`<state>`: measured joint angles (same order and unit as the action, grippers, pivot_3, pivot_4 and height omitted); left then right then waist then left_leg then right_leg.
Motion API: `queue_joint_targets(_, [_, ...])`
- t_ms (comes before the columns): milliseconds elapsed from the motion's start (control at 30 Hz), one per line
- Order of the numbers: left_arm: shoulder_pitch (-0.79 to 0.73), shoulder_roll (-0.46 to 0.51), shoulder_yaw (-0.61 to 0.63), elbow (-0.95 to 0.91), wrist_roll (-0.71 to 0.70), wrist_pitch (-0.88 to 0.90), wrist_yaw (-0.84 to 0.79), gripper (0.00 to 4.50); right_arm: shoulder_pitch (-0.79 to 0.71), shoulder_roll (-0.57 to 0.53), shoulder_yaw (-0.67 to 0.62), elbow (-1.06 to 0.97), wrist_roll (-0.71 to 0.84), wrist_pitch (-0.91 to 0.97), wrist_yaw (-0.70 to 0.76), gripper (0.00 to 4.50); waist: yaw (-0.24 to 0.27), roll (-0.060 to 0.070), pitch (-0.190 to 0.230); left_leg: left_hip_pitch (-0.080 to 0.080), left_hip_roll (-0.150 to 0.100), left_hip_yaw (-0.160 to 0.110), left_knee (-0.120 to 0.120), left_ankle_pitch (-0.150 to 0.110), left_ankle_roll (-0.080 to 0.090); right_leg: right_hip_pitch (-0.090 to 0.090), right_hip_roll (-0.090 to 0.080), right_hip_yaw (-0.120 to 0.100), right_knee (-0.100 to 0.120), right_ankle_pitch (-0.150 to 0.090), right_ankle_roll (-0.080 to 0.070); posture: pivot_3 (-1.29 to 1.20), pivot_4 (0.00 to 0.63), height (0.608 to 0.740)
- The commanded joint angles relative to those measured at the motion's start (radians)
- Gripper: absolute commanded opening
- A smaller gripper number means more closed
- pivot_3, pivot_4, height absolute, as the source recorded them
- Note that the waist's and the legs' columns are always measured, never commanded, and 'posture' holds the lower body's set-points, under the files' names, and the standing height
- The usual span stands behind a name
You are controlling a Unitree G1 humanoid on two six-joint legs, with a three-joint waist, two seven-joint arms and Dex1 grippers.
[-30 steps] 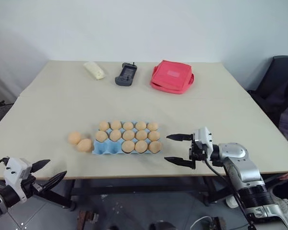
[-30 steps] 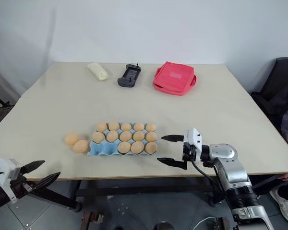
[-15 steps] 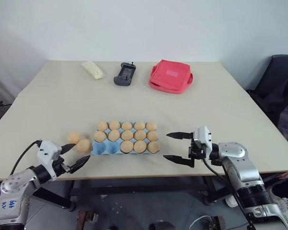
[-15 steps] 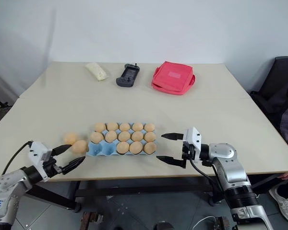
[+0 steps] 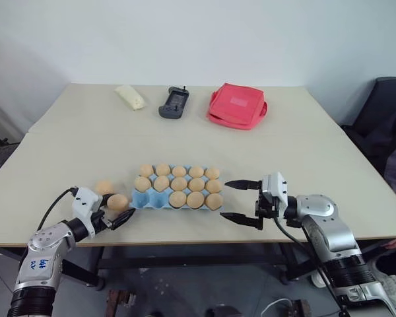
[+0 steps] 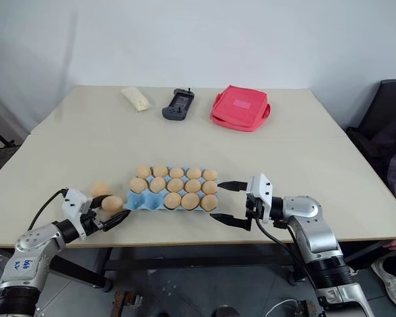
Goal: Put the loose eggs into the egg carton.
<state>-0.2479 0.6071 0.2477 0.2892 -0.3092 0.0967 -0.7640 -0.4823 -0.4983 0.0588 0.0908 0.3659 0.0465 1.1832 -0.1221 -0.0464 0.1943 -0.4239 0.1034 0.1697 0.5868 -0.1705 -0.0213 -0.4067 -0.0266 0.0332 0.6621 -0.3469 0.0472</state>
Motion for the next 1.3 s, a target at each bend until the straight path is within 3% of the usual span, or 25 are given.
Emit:
queue_joint_targets(33, [-0.026,-0.006,-0.004,0.016,-0.003,-0.030,-0.016,4.10,0.009,0.001,-0.018,-0.039,0.022,-0.002,-0.011,4.50,0.006,0.000,0.000,0.000,0.000,0.000,0.000,0.000,0.000,0.000,0.000,0.000,0.000,0.000,0.000,0.00,0.150,0.740])
queue_joint_targets(233, [-0.047,-0.010,-0.011,0.053,0.002,-0.049,-0.025,2.33,0.009,0.005,-0.017,-0.039,0.020,-0.007,-0.022,4.50,0.015,0.000,0.000,0.000,0.000,0.000,0.001,0.000,0.000,0.000,0.000,0.000,0.000,0.000,0.000,0.00,0.150,0.740])
queue_joint_targets(300, [-0.044,-0.008,-0.009,0.057,0.001,-0.055,-0.028,1.98,0.010,0.006,-0.016,-0.041,0.021,-0.007,-0.026,4.50,0.015,0.000,0.000,0.000,0.000,0.000,0.001,0.000,0.000,0.000,0.000,0.000,0.000,0.000,0.000,0.00,0.150,0.740])
queue_joint_targets(667, [0.066,0.043,0.078,-0.110,-0.113,-0.035,-0.114,1.98,0.014,0.007,-0.012,-0.040,0.014,-0.009,-0.038,4.50,0.013,0.000,0.000,0.000,0.001,0.000,0.000,0.000,0.000,0.000,0.000,0.000,0.000,0.000,0.000,0.00,0.150,0.740])
queue_joint_targets(867, [0.043,0.050,0.008,-0.304,-0.155,0.086,-0.127,1.98,0.040,-0.019,-0.036,-0.040,0.005,-0.016,-0.058,4.50,0.020,0.000,0.000,0.000,-0.001,0.000,0.000,0.000,0.000,0.001,-0.001,0.000,0.000,0.000,0.000,0.00,0.150,0.740])
queue_joint_targets(1133, [-0.136,-0.057,-0.174,-0.193,-0.041,0.065,-0.107,1.98,0.057,-0.026,-0.048,-0.044,0.004,-0.026,-0.075,4.50,0.034,0.000,0.000,0.000,-0.001,0.000,0.004,-0.001,0.002,0.003,0.000,0.001,-0.001,0.001,0.002,0.00,0.150,0.740])
queue_joint_targets(1300, [-0.186,-0.078,-0.192,-0.115,-0.018,0.049,-0.114,1.98,0.073,-0.022,-0.049,-0.067,0.010,-0.025,-0.087,4.50,0.035,0.000,0.000,0.000,-0.001,0.000,0.004,0.000,0.002,0.002,0.002,0.001,-0.001,0.001,0.002,0.00,0.150,0.740])
